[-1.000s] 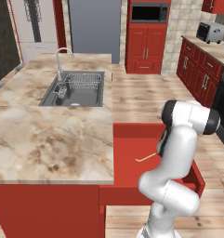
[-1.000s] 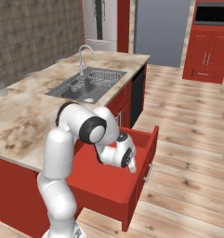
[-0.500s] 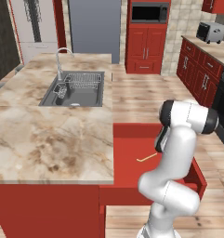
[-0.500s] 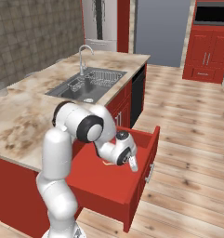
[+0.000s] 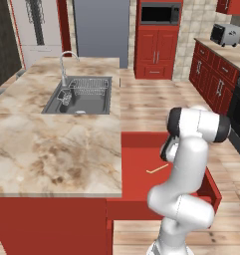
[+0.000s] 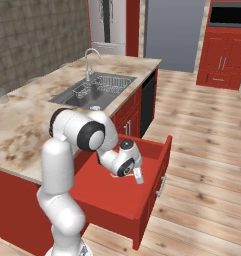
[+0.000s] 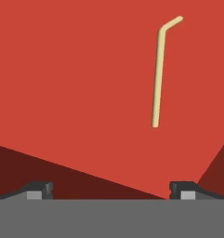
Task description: Take a straw from the drawer in front and place it inside the glass cup on the dining counter.
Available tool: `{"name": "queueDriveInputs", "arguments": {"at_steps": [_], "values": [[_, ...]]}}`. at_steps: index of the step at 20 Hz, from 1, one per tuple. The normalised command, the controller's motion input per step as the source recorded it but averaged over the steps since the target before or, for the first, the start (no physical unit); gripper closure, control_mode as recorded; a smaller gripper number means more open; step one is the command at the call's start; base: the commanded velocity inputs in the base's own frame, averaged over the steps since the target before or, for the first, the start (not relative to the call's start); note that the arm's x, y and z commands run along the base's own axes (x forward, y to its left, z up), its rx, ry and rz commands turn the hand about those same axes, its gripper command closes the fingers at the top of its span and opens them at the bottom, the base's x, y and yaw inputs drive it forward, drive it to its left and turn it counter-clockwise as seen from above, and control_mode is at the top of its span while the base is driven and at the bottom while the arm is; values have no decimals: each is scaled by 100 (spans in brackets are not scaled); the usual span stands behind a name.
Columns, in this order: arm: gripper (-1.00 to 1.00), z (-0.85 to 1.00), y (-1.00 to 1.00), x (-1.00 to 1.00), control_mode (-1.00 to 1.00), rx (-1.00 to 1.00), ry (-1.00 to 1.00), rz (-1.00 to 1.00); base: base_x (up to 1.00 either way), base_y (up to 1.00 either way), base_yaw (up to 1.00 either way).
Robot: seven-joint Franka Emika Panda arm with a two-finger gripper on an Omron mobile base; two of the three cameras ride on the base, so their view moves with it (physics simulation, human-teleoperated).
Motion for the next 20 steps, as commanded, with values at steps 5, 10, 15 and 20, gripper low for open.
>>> {"name": "queueDriveInputs", "arguments": {"at_steps": [5, 10, 15, 20], "values": [[-100, 5, 43, 0, -100, 0, 7, 0, 0, 0, 0], [-100, 12, 36, 0, -100, 0, 13, 0, 0, 0, 0], [-100, 28, 32, 3, -100, 0, 16, 0, 0, 0, 0], [-100, 28, 37, 11, -100, 0, 12, 0, 0, 0, 0]]}}
